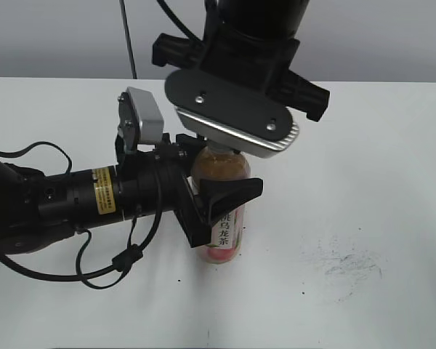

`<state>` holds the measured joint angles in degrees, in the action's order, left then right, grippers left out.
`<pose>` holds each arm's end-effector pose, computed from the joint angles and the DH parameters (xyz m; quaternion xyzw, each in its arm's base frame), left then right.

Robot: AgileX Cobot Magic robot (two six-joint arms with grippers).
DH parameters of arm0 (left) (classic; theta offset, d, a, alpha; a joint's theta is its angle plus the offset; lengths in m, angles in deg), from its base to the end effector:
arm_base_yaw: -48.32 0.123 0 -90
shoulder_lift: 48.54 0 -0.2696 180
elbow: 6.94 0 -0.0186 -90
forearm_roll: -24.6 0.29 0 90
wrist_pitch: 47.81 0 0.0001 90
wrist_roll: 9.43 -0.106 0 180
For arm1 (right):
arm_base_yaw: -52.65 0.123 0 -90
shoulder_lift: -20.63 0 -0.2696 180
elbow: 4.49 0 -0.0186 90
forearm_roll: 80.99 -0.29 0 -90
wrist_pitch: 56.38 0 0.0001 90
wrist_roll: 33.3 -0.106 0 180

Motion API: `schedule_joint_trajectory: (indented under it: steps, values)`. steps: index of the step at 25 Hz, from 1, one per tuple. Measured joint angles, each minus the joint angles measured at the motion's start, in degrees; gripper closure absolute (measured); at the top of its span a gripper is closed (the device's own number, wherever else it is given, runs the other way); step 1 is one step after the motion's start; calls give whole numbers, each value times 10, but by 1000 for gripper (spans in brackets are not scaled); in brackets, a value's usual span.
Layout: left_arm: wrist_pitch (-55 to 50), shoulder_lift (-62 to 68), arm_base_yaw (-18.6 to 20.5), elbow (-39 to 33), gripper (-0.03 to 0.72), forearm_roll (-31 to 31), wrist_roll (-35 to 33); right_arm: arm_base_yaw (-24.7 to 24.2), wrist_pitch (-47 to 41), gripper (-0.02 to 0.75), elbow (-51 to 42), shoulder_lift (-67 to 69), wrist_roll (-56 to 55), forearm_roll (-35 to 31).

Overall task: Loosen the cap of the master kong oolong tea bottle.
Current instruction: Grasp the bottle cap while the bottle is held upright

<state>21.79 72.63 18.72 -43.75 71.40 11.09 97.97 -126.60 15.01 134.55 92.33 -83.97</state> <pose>0.2620 -0.2321 0.0830 0.4129 0.6089 -0.4239 0.5283 0.2972 0.3079 0.2635 -0.9872 0.0836 -0.0667 0.1185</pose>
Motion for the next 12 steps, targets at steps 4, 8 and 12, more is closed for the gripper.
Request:
schedule_joint_trajectory:
  steps: [4,8,12]
  values:
    - [0,0,0,0,240,-2,2,0,2,286,0,0,-175,12]
    - [-1,0,0,0,240,-2,2,0,2,171,0,0,-419,21]
    - [-1,0,0,0,240,-3,2,0,2,155,0,0,-678,24]
